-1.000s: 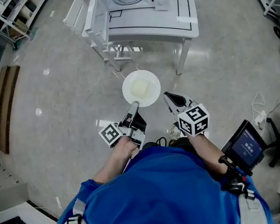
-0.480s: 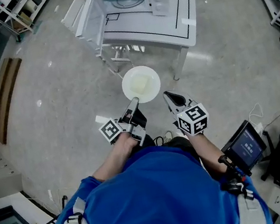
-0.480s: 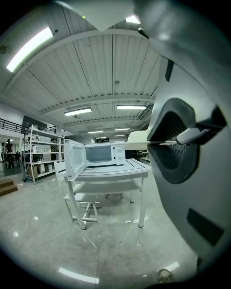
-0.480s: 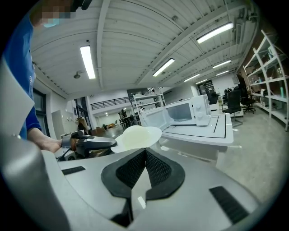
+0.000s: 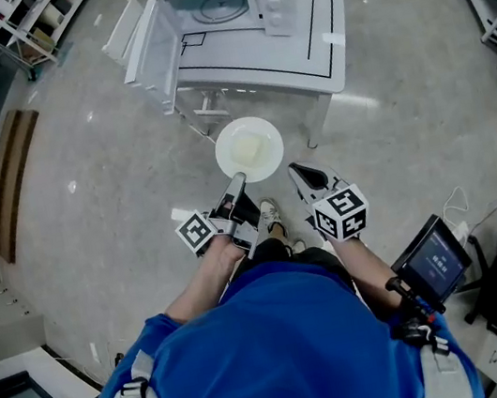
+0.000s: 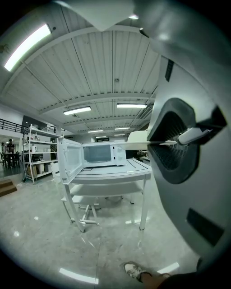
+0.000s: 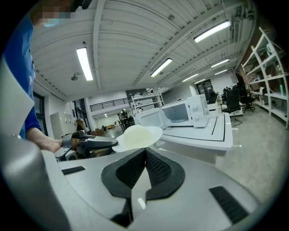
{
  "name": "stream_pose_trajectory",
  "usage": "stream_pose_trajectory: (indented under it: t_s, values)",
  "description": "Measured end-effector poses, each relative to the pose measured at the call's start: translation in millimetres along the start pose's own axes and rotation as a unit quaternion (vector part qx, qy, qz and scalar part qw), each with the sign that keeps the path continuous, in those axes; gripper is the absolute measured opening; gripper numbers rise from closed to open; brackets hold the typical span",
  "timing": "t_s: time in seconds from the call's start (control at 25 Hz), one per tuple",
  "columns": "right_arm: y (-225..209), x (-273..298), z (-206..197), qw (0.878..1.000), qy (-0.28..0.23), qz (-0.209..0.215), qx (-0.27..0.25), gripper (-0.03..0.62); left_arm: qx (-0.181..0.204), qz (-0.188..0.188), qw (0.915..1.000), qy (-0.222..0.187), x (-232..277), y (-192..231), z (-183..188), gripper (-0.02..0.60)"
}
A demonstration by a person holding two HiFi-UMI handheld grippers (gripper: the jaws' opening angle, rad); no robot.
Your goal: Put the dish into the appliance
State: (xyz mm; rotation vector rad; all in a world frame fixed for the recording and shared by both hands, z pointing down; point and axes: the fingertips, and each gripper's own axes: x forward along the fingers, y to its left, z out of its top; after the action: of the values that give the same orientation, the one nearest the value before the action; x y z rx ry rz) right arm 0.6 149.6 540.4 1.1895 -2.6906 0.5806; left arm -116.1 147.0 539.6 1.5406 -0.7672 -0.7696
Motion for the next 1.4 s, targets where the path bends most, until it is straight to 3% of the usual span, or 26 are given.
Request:
stream_pose_trajectory:
  t_s: [0.2,0.84,1.08,1.4]
  values:
    - [-10,9,9,1.000,0.001,-0.005,-0.007,0.002,-0.006,-0.007,1.0000,-0.003,14,3,10,0.021]
    - [-81,120,78,1.000,0.010,-0.016,-0.017,0.002,-0.010,-0.013,0.9998,-0.006,122,14,111,0.021]
    - [-97,146,85,1.000,0.014,-0.018,-0.013,0.002,-0.017,-0.007,0.9998,-0.007,141,22,131,0.021]
    - [-126,172,98,0.999,0.025,0.007,-0.020,0.002,-0.014,-0.001,0.9992,-0.037,172,28,147,0.021]
